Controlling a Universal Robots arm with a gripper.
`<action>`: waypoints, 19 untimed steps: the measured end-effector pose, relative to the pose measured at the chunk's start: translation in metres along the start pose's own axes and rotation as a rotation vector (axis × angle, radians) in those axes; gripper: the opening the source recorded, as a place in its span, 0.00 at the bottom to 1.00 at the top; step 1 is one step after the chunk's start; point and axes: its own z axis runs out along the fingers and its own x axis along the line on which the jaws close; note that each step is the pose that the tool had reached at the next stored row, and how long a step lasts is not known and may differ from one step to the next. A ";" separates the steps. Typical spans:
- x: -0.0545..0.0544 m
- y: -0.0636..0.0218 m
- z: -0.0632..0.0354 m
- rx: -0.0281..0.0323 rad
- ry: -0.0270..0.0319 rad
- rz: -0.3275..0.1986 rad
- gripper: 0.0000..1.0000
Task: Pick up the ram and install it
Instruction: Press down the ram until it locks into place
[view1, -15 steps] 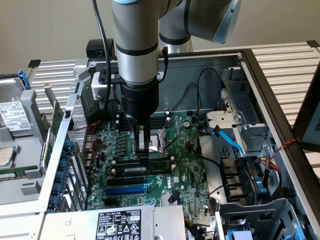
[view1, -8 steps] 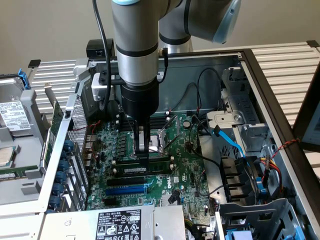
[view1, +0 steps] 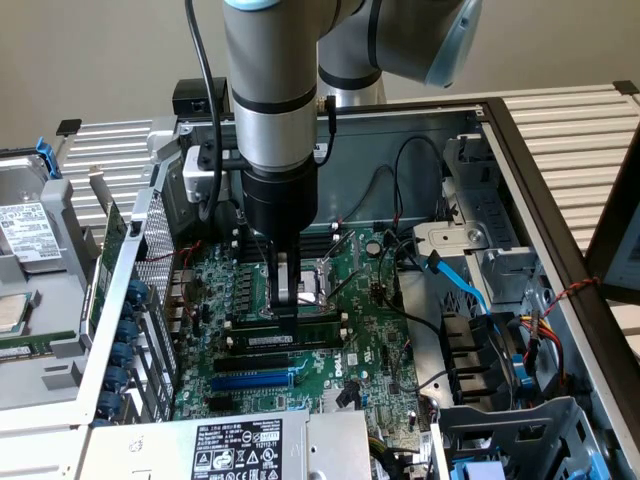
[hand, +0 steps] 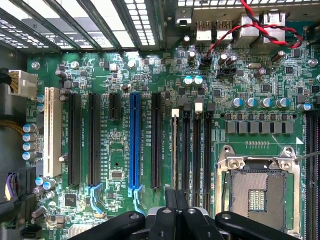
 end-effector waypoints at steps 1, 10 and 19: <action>0.000 0.0000 -0.0007 0.0004 -0.0007 0.000 0.10; 0.002 0.0004 -0.0245 -0.0001 0.0000 0.002 0.10; 0.002 0.0003 -0.0249 -0.0024 -0.0021 0.032 0.10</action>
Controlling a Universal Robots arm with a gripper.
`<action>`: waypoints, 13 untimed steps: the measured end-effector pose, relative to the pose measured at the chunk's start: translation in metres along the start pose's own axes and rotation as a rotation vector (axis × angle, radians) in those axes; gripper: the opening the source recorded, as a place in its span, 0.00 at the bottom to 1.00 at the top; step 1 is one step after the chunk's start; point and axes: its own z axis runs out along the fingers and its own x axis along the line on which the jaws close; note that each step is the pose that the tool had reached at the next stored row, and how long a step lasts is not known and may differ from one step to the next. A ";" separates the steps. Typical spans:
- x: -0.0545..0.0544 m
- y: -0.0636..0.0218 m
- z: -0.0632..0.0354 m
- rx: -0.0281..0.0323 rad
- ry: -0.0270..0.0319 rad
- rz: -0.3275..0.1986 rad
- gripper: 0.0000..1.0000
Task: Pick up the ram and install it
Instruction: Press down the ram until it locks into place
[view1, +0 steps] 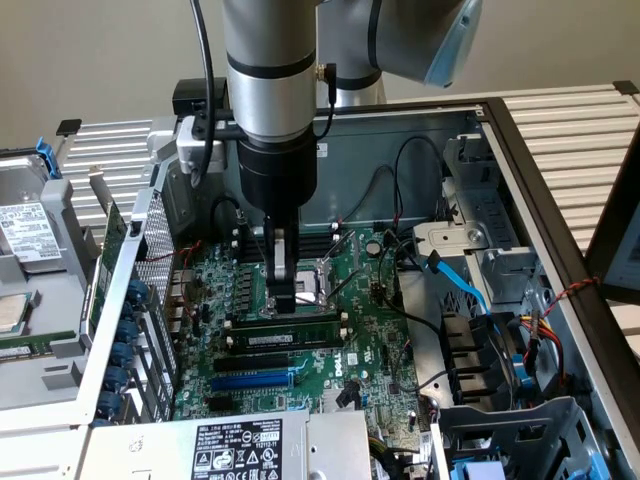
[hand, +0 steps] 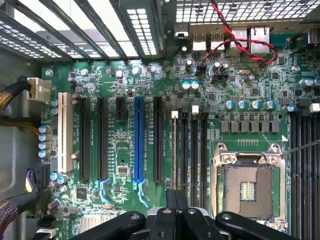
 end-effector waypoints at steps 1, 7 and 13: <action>0.000 0.0000 0.0001 -0.0009 -0.0014 0.014 0.10; 0.000 0.0000 0.0004 -0.0068 -0.0078 0.100 0.10; 0.000 0.0001 0.0006 -0.0127 -0.0096 0.191 0.10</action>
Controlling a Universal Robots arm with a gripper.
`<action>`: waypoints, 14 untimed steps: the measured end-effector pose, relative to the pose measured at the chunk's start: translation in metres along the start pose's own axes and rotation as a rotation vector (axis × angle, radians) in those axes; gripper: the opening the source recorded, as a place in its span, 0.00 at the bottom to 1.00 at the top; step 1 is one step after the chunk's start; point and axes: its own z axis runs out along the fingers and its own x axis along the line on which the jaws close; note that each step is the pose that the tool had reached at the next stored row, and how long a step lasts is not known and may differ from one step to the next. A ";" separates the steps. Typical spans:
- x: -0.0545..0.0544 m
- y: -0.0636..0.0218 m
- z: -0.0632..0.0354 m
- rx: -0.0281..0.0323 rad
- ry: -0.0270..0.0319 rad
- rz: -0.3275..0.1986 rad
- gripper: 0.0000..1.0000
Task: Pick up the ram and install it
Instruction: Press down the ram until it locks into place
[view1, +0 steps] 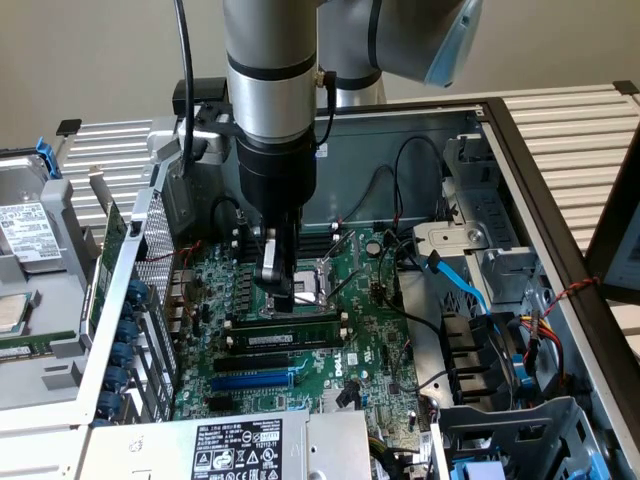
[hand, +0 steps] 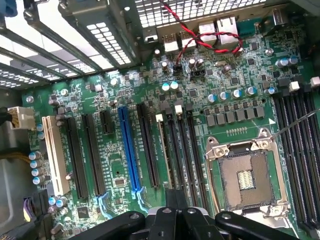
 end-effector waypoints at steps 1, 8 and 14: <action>0.000 0.0000 0.0001 -0.0010 -0.0003 0.016 0.10; 0.000 0.0000 0.0007 -0.0079 -0.0021 0.135 0.10; 0.000 -0.0001 0.0010 -0.0138 -0.0037 0.235 0.10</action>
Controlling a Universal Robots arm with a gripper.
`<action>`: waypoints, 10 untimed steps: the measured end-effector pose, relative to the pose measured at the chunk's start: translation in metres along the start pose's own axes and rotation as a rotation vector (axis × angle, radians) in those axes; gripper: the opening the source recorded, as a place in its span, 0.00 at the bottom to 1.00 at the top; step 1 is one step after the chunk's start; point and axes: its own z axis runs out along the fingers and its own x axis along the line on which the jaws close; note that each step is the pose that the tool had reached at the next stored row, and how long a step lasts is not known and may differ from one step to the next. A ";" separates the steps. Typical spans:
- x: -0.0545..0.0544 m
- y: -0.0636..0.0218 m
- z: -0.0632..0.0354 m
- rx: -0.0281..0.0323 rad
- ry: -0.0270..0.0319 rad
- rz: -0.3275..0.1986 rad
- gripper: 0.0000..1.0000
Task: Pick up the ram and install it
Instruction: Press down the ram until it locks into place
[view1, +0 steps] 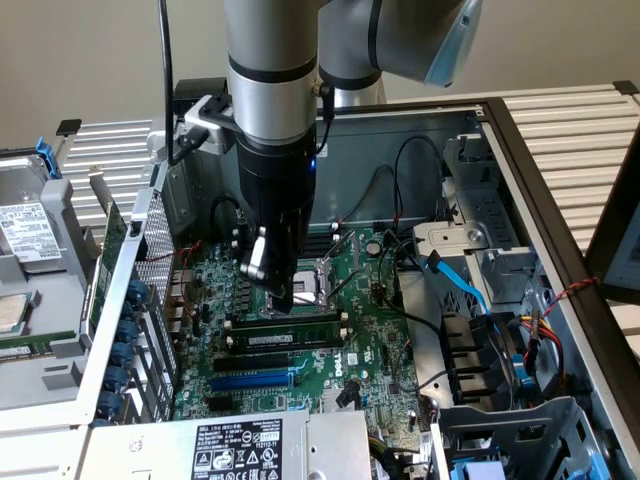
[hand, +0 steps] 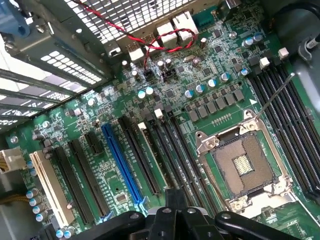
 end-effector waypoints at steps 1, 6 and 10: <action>0.000 0.0000 0.0001 -0.0010 -0.0003 0.017 0.10; 0.000 0.0000 0.0002 -0.0059 -0.0014 0.100 0.10; 0.000 0.0000 0.0004 -0.0099 -0.0024 0.168 0.10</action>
